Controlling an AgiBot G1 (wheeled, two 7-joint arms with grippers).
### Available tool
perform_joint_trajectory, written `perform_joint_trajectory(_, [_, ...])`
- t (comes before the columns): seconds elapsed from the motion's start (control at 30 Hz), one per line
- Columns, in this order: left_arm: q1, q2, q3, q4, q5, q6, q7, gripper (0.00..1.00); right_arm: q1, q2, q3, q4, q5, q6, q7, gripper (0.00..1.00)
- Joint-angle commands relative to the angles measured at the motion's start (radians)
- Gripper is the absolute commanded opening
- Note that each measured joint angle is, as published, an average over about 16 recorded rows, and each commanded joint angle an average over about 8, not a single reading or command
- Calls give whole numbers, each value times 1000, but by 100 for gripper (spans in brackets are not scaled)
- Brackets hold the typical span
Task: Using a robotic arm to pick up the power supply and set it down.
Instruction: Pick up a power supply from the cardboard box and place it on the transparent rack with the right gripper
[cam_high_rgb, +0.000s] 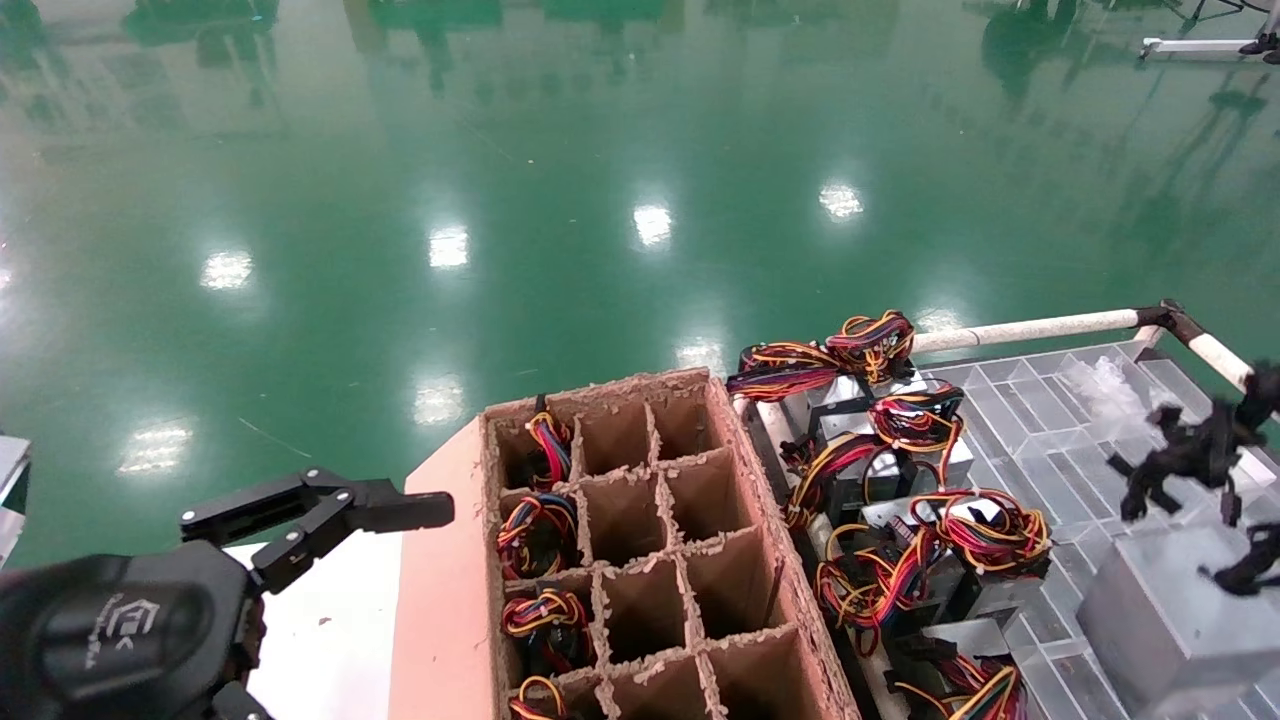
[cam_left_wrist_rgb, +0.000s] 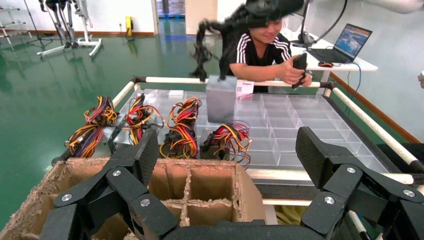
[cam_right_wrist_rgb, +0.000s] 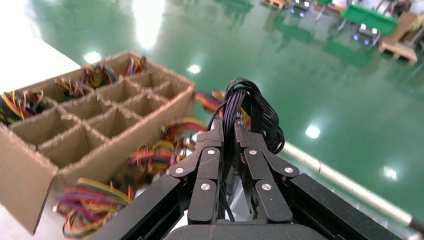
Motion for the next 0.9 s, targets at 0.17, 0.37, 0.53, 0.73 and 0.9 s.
perform_joint_trajectory(0.17, [0, 0, 0, 0, 0, 0, 0, 100, -100, -39, 45, 24, -11, 21, -19, 0])
perform_joint_trajectory(0.37, [0, 0, 0, 0, 0, 0, 0, 100, -138, -75, 52, 92, -19, 62, 7, 0])
perform_joint_trajectory(0.53, [0, 0, 0, 0, 0, 0, 0, 100, -145, -114, 37, 146, -25, 103, 30, 0])
perform_joint_trajectory(0.73, [0, 0, 0, 0, 0, 0, 0, 100, -134, -156, 11, 167, -33, 139, 37, 0])
perform_joint_trajectory(0.9, [0, 0, 0, 0, 0, 0, 0, 100, -129, -173, 5, 150, -37, 153, 26, 0])
